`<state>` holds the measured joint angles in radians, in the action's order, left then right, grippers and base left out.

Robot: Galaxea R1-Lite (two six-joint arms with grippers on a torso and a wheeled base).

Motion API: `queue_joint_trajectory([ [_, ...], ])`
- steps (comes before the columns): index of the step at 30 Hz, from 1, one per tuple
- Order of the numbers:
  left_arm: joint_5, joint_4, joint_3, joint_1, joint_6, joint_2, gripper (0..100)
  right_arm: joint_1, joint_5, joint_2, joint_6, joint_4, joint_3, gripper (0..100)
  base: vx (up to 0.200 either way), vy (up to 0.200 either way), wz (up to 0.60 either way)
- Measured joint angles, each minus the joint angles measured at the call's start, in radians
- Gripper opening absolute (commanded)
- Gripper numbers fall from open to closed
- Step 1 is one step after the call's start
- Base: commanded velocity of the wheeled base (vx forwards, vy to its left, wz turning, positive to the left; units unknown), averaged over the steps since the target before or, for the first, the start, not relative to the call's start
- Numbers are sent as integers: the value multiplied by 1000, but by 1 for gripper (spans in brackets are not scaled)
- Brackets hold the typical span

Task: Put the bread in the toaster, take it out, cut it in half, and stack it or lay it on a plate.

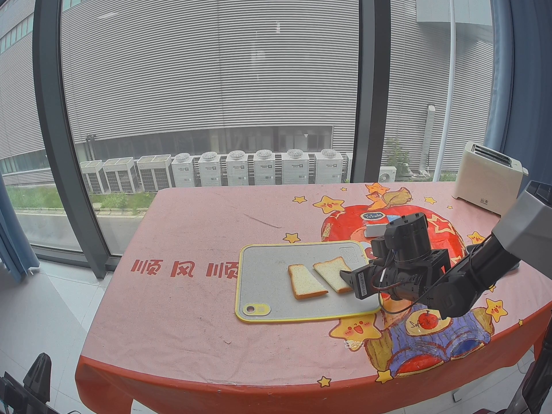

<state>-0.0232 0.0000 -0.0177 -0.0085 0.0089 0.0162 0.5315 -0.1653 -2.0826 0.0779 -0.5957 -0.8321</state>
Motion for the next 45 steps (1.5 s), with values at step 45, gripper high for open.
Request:
queue_joint_trajectory([
  [45,0,0,0,1,0,0,0,35,-7,147,9,0,66,0,0,0,0],
])
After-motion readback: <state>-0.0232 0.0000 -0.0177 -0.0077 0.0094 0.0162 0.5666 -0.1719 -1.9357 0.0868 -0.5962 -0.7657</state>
